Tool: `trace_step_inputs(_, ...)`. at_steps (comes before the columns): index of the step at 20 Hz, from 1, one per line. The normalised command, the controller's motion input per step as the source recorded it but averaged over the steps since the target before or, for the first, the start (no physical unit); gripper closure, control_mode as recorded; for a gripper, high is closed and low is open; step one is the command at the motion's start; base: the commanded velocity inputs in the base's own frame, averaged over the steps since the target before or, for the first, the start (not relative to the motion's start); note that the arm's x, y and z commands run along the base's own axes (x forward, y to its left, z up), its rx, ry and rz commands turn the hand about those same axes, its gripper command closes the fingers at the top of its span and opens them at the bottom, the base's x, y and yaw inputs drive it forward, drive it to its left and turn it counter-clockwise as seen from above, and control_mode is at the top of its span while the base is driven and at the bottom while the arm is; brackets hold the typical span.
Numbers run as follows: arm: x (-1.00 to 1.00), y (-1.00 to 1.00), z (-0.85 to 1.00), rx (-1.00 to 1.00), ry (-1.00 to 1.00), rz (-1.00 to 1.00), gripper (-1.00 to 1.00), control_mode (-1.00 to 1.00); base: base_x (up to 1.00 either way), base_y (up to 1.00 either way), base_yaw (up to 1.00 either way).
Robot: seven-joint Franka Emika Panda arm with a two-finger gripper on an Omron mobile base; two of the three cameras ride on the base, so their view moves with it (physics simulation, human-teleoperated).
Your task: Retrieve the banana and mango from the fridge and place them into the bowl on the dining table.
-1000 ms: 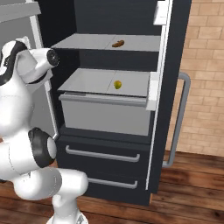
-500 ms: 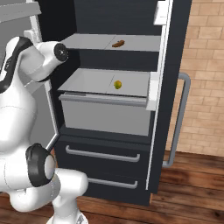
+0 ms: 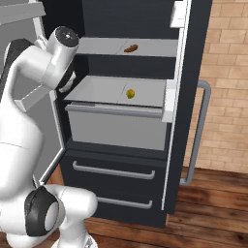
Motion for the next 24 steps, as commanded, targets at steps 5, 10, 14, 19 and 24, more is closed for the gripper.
trace_step_inputs(5, -0.59, -0.62, -0.35, -0.63, -0.12, 0.25, -1.0, -1.0, 0.0, 0.0, 0.0)
trace_step_inputs(10, -0.79, -0.74, -0.37, -0.54, -0.2, 0.38, -1.0, -1.0, 0.0, 0.0, 0.0)
trace_step_inputs(14, -0.87, -0.78, -0.43, -0.46, -0.23, 0.42, -1.0, -1.0, 0.0, 0.0, 0.0)
trace_step_inputs(19, -0.89, -0.36, -0.37, -0.43, -0.25, 0.38, -1.0, -1.0, 0.0, 0.0, 0.0)
trace_step_inputs(24, -0.6, 0.37, -0.26, -0.29, -0.21, 0.18, -1.0, -1.0, 0.0, 0.0, 0.0)
